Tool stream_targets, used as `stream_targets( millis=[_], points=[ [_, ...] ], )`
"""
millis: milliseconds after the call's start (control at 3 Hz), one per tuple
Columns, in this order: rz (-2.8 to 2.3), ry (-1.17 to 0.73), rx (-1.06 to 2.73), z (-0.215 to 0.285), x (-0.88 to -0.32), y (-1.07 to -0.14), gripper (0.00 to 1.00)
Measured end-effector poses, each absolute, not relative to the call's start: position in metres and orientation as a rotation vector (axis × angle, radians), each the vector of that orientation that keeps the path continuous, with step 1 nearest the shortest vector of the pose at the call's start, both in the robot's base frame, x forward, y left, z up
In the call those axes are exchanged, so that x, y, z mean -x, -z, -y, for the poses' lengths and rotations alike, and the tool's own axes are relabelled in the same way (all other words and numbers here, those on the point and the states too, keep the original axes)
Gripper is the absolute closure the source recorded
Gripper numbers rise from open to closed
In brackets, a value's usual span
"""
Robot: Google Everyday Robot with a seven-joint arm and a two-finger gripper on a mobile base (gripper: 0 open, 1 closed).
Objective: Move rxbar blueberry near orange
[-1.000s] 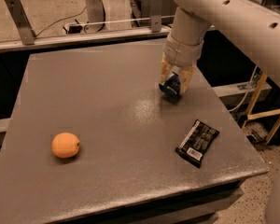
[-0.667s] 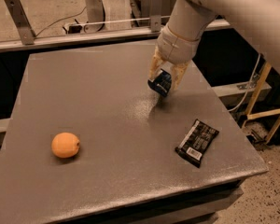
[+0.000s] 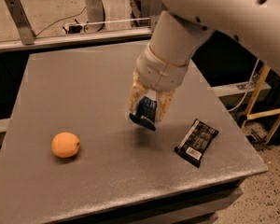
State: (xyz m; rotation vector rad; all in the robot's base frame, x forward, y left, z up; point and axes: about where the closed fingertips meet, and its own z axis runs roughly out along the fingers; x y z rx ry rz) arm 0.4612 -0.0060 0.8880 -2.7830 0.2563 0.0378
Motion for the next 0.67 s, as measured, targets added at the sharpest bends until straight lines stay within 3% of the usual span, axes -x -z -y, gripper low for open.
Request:
stream_targets(
  millis=[333, 667],
  points=[
    [-0.094, -0.046, 2.829, -0.0059, -0.4083, -0.8696, 1.0],
    [-0.074, -0.045, 2.821, -0.0105, -0.4102, -0.8713, 1.0]
  ],
)
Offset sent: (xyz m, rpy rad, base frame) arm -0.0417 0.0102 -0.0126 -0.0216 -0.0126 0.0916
